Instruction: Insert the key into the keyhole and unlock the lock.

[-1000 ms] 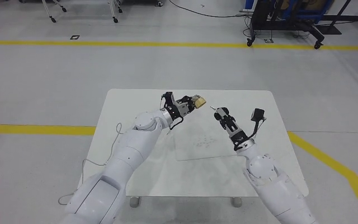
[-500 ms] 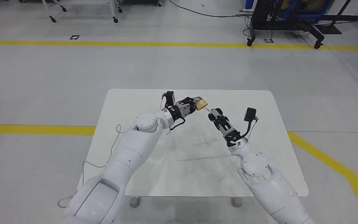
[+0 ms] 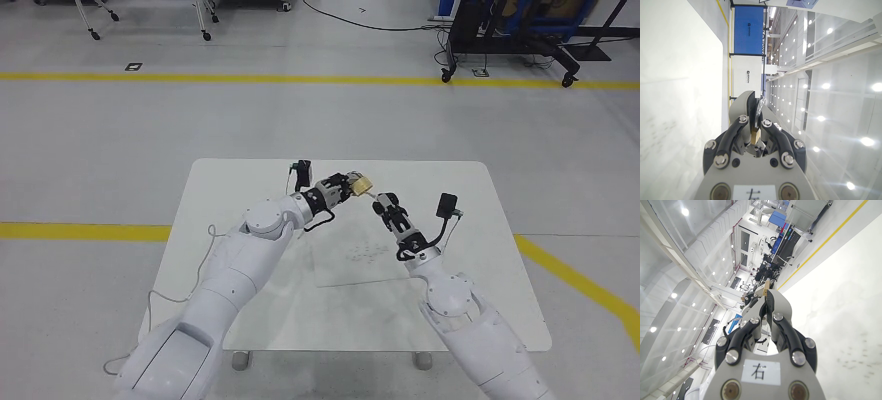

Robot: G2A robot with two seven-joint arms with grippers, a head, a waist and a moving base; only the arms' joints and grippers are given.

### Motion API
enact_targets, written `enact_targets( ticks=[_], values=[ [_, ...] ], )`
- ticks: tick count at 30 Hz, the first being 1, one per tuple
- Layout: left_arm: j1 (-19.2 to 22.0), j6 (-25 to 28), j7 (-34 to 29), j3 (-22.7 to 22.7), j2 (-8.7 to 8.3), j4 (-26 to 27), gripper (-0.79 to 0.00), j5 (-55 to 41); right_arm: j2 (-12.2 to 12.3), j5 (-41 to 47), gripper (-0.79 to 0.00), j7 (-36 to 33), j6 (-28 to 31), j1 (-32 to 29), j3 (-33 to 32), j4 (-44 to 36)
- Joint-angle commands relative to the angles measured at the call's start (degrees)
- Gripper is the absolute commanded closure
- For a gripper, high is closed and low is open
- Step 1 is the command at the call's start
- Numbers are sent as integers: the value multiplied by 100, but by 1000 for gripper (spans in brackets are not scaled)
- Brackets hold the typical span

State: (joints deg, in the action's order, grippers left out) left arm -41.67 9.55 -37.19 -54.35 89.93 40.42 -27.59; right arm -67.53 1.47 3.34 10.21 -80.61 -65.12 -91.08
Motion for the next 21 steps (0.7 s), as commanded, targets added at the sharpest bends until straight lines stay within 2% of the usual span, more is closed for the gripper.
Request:
enact_targets(
  ticks=[1,21],
  values=[
    [-21,-15,39,-24,-5,32,0,19,-14,-17,0,23,-4,3,-7,0],
    [-135,-242,206,-141,-10,209,0,235,-181,-200,0,152,-70,150,34,205]
  ],
)
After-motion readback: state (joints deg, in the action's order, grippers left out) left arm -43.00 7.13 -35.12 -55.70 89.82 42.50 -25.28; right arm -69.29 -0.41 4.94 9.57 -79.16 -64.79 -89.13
